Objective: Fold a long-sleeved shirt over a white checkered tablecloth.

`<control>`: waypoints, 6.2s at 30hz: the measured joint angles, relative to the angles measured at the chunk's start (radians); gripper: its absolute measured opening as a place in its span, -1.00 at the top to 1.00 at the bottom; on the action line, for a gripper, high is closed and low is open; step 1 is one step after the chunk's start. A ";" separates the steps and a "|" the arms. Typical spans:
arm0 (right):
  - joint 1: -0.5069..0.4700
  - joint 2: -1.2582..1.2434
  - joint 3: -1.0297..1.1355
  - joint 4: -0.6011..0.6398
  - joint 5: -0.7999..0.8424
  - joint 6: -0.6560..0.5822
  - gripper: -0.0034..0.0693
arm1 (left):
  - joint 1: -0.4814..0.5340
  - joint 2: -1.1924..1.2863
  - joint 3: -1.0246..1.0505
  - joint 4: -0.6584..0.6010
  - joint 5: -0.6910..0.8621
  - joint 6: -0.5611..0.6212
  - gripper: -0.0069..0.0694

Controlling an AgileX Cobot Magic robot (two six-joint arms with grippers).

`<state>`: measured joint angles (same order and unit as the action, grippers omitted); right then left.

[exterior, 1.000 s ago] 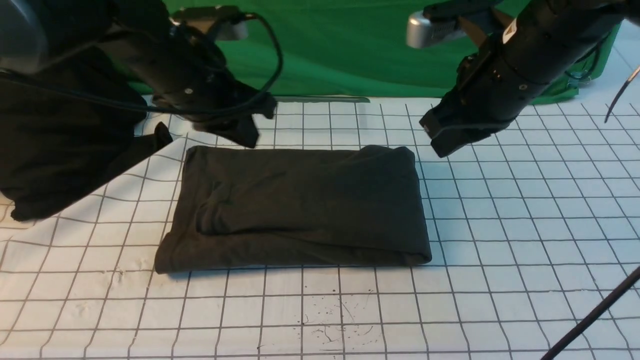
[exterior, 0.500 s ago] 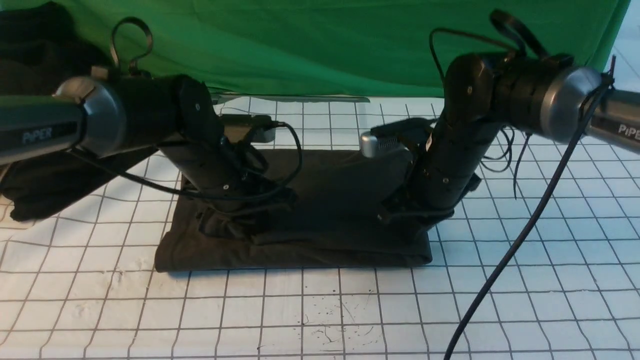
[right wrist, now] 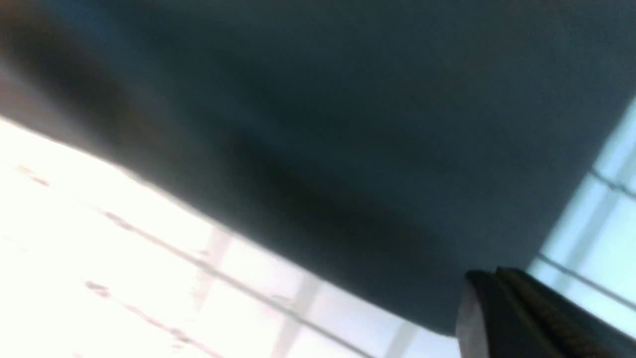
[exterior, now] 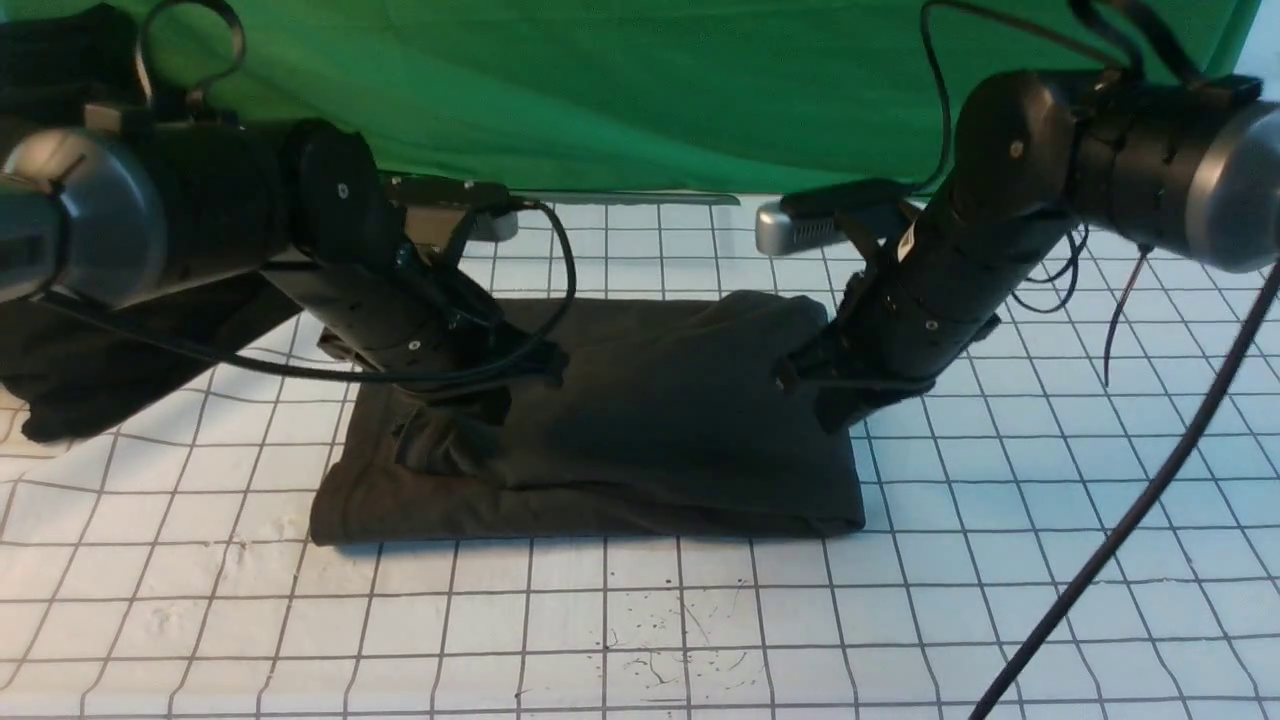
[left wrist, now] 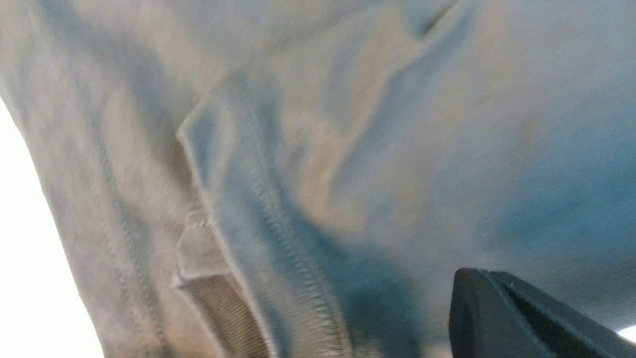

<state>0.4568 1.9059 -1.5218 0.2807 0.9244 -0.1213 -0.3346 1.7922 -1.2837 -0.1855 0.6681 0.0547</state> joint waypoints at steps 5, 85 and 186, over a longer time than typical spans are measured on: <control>0.013 0.034 -0.002 0.115 -0.003 -0.085 0.91 | 0.008 0.022 0.052 0.030 -0.008 -0.055 0.83; -0.186 -1.279 0.435 -0.152 -0.513 -0.054 0.90 | 0.055 -1.482 0.532 0.262 0.082 -0.359 0.83; -0.439 -1.904 1.527 -0.179 -0.677 -0.112 0.24 | 0.366 -1.793 1.291 0.113 -0.442 0.080 0.81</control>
<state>0.0173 0.0023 0.0055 0.1014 0.2476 -0.2330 0.0317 -0.0005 0.0073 -0.0721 0.2261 0.1343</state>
